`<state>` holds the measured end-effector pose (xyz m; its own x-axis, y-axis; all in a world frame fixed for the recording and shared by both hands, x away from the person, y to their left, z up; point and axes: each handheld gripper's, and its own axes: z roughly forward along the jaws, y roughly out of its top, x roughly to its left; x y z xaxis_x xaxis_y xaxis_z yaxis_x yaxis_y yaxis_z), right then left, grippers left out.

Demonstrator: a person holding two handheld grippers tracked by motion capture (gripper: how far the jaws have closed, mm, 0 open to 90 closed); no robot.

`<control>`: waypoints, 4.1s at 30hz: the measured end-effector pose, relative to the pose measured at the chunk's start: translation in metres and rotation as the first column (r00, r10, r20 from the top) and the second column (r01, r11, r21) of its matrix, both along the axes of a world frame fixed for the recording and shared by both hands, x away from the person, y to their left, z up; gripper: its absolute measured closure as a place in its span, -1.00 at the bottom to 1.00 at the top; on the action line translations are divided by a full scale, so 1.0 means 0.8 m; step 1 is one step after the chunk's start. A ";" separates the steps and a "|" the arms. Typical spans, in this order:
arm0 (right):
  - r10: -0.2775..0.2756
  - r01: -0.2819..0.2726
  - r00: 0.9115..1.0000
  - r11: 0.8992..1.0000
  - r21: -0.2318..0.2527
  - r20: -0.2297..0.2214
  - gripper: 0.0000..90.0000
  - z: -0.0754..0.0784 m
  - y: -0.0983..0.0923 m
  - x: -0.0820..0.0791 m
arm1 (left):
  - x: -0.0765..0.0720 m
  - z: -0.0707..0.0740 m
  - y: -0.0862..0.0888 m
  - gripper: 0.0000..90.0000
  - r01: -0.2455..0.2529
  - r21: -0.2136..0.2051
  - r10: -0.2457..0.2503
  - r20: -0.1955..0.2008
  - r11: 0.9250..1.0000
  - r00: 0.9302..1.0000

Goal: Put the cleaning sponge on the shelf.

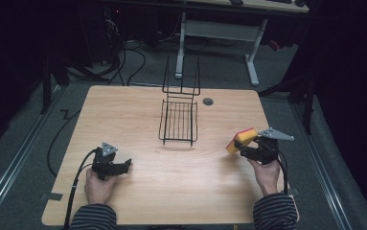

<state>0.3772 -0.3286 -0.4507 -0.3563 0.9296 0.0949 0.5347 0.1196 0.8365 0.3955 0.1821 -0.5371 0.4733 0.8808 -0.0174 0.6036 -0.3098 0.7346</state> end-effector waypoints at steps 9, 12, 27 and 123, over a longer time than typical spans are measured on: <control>0.061 -0.061 0.998 0.998 0.026 0.003 -0.47 0.011 0.017 0.003 | 0.000 0.000 0.000 -0.56 0.001 0.000 -0.001 0.001 1.000 1.000; 0.089 -0.089 0.996 0.995 0.047 0.004 -0.47 0.014 0.024 0.005 | 0.000 0.000 0.000 -0.56 0.001 0.000 -0.001 0.001 1.000 1.000; 0.173 -0.173 0.985 0.983 0.052 0.014 -0.47 0.027 0.063 0.021 | 0.000 0.000 0.000 -0.56 0.003 0.000 -0.003 0.001 1.000 1.000; 0.283 -0.290 0.954 0.955 -0.061 -0.096 -0.48 0.013 0.218 0.147 | 0.000 0.000 0.000 -0.55 0.008 -0.002 -0.008 0.001 1.000 1.000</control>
